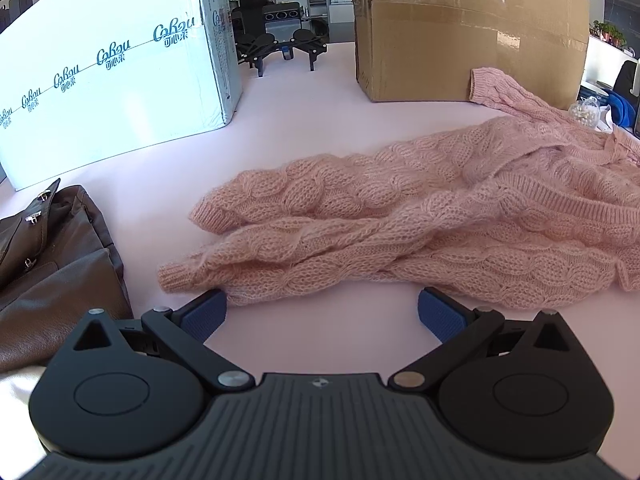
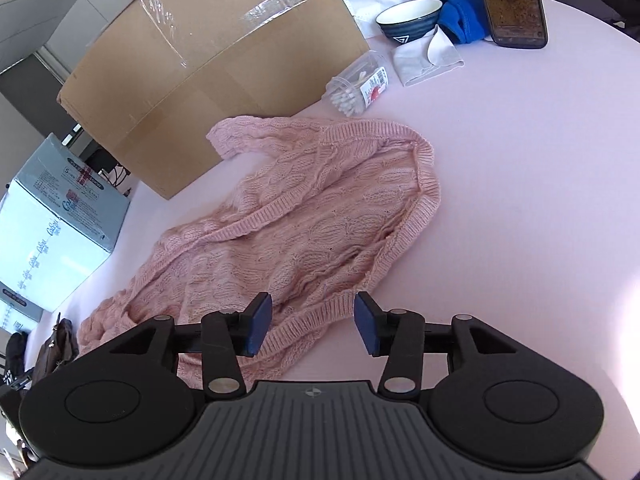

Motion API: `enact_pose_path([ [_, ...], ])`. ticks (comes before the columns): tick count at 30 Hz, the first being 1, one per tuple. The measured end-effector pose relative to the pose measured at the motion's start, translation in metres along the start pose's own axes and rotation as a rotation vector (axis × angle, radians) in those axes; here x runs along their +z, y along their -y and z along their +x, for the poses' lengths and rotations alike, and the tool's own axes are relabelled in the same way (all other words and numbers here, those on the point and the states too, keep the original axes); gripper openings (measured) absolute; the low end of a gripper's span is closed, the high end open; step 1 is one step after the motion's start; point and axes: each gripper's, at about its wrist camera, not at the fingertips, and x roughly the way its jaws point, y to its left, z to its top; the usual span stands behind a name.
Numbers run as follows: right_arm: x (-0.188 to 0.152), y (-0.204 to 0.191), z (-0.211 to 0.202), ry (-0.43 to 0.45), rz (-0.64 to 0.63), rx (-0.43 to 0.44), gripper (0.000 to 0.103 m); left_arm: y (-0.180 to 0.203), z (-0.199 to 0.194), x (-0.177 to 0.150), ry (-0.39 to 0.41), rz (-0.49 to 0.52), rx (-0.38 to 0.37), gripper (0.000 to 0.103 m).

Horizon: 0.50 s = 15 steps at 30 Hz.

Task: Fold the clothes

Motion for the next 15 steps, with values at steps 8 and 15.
enact_pose_path([
  [8, 0.010, 0.006, 0.033, -0.065, 0.087, 0.029, 0.026, -0.006, 0.003, 0.001, -0.009, -0.029, -0.021, 0.103],
  [15, 0.025, -0.031, 0.044, 0.041, -0.044, -0.047, 0.005, -0.006, 0.005, 0.001, -0.011, -0.032, -0.023, 0.103],
])
